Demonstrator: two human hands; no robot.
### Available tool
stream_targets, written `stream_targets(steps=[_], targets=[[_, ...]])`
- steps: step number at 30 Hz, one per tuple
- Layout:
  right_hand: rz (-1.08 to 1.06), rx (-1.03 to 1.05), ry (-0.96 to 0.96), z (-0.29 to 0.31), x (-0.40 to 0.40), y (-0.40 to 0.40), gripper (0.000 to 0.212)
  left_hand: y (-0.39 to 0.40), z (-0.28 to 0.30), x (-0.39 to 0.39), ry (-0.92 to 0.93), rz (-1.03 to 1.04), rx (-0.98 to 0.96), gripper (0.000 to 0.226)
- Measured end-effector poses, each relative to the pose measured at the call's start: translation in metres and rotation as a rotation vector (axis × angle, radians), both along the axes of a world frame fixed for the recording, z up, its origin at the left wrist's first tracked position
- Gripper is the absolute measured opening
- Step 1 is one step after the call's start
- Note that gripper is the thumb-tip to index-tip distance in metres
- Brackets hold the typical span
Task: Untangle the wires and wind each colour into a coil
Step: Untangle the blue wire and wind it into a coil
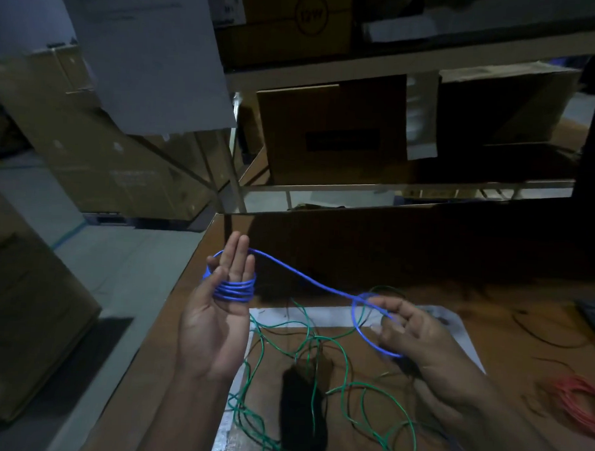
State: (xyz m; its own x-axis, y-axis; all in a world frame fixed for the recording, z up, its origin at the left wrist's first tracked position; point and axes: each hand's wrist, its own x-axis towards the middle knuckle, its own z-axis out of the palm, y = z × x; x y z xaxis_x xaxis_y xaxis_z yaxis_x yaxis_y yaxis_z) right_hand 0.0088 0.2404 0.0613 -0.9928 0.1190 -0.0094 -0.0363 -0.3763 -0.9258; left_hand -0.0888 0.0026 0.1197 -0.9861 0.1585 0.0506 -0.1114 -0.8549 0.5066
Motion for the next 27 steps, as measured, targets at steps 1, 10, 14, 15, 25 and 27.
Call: stream_targets(steps=[1,10,14,15,25,27], targets=[[-0.042,0.048,0.047,0.002,0.0,0.0,0.039,0.0,0.0,0.0,-0.023,0.003,0.01,0.019],[-0.126,1.015,0.562,0.014,0.023,-0.021,0.07,0.007,-0.004,-0.007,-0.102,0.107,-0.013,0.031],[-0.121,0.849,0.577,0.037,0.03,-0.032,0.036,0.01,-0.014,-0.014,-0.121,0.136,-0.081,0.054],[-0.147,0.875,0.571,0.037,0.029,-0.031,0.034,0.011,-0.018,-0.016,-0.111,0.146,-0.101,0.055],[0.219,1.173,0.356,0.036,0.023,-0.025,0.023,0.012,-0.043,-0.013,0.405,0.131,-0.936,0.064],[0.048,1.123,0.384,0.046,0.023,-0.022,0.019,0.012,-0.048,-0.004,0.521,0.03,-1.15,0.063]])
